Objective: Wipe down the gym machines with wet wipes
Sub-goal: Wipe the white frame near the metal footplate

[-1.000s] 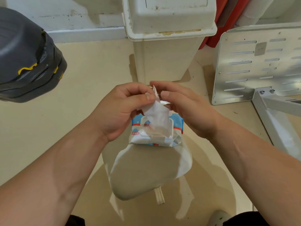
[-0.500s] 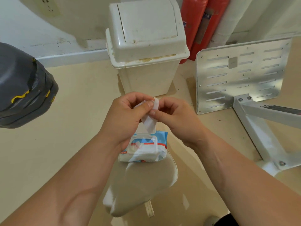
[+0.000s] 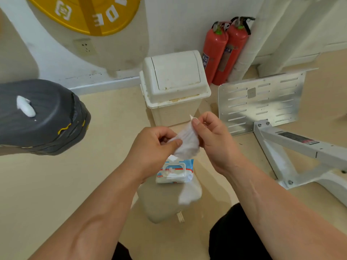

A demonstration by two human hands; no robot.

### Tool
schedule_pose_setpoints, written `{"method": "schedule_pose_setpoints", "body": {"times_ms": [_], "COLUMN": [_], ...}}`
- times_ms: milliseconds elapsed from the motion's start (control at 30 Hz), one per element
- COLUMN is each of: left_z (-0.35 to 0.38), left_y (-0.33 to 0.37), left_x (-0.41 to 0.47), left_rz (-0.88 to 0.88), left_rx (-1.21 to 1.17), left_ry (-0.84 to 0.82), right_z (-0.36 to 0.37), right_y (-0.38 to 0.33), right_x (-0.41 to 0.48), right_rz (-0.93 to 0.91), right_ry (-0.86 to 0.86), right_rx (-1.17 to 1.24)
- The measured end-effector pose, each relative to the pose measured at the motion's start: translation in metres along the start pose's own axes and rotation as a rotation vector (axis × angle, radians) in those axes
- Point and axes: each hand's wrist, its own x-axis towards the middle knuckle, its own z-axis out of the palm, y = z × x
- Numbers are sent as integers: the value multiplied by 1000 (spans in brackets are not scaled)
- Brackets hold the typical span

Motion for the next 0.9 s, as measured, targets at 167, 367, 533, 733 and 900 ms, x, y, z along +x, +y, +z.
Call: {"method": "schedule_pose_setpoints", "body": {"times_ms": [167,367,533,733,900], "left_z": [-15,-4,28,99,150], "left_y": [81,172,266,373,414], "left_x": [-48,-98,-119,-131,-130], "left_rz": [-224,-404,-440,-381,-388], "left_rx": [-614,-739,-641,-396,-479], "left_ry": [-16,-49,-168,-419,-343], "right_z": [16,8,-47,-148,-226], "right_y": [-76,-161,-239,-324,-357], "right_x": [-51,-122,-158,-188,-204], "right_rz": [35,109,198,254,362], "right_ry": [78,162,313,359,105], "right_rx": [2,65,160,161,122]}}
